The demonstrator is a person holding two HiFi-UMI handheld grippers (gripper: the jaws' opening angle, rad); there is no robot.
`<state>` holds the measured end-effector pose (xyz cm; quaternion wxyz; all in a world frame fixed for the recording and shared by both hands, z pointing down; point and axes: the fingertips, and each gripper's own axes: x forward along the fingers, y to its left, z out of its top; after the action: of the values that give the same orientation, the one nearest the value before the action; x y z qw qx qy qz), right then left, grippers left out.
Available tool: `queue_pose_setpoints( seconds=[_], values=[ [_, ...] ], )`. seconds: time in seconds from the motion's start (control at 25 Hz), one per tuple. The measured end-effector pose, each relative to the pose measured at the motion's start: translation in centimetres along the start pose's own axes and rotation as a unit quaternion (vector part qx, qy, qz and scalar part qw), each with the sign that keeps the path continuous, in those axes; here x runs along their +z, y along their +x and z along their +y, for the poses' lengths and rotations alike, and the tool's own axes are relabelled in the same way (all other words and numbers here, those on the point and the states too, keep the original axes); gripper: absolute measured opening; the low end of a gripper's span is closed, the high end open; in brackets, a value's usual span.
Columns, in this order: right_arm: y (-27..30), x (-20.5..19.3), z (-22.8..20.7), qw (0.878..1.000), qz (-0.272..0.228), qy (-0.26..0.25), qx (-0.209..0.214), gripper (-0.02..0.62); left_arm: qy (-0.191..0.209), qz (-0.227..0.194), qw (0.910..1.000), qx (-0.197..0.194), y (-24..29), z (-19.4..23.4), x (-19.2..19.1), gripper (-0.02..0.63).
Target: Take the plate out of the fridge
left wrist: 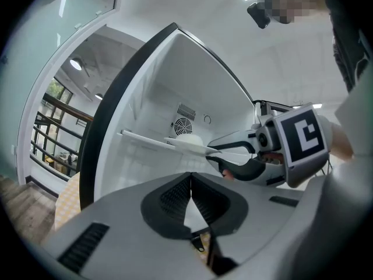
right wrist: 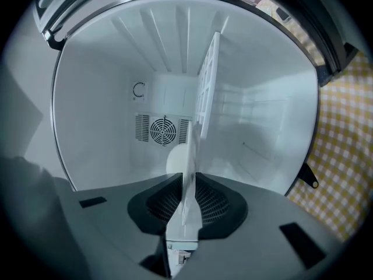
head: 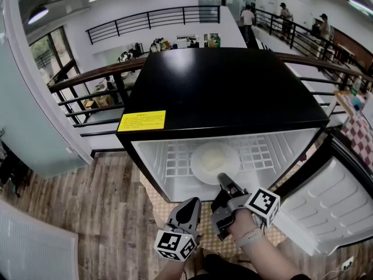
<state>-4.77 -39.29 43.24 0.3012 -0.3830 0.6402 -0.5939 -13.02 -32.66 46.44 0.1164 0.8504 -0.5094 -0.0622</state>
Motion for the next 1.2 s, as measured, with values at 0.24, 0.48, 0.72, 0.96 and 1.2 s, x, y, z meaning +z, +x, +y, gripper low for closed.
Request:
queue_pose_setpoints(
  seconds=[0.24, 0.48, 0.72, 0.96, 1.2],
  values=[
    [0.2, 0.7, -0.4, 1.000, -0.002, 0.015, 0.006, 0.050, 0.001, 0.002, 1.0000, 0.000, -0.1, -0.2, -0.2, 0.008],
    [-1.0, 0.1, -0.4, 0.999, -0.027, 0.032, -0.004, 0.049, 0.001, -0.001, 1.0000, 0.001, -0.1, -0.3, -0.1, 0.008],
    [-1.7, -0.4, -0.1, 0.999, -0.031, 0.018, 0.003, 0.051, -0.001, -0.001, 1.0000, 0.003, -0.3, -0.3, -0.1, 0.008],
    [-0.7, 0.0, -0.2, 1.000, -0.011, 0.023, 0.012, 0.124, -0.003, -0.002, 1.0000, 0.003, -0.4, -0.4, -0.2, 0.008],
    [-0.3, 0.3, -0.4, 1.000, -0.010, 0.016, 0.009, 0.082, -0.004, 0.000, 1.0000, 0.005, -0.7, -0.4, -0.4, 0.008]
  ],
)
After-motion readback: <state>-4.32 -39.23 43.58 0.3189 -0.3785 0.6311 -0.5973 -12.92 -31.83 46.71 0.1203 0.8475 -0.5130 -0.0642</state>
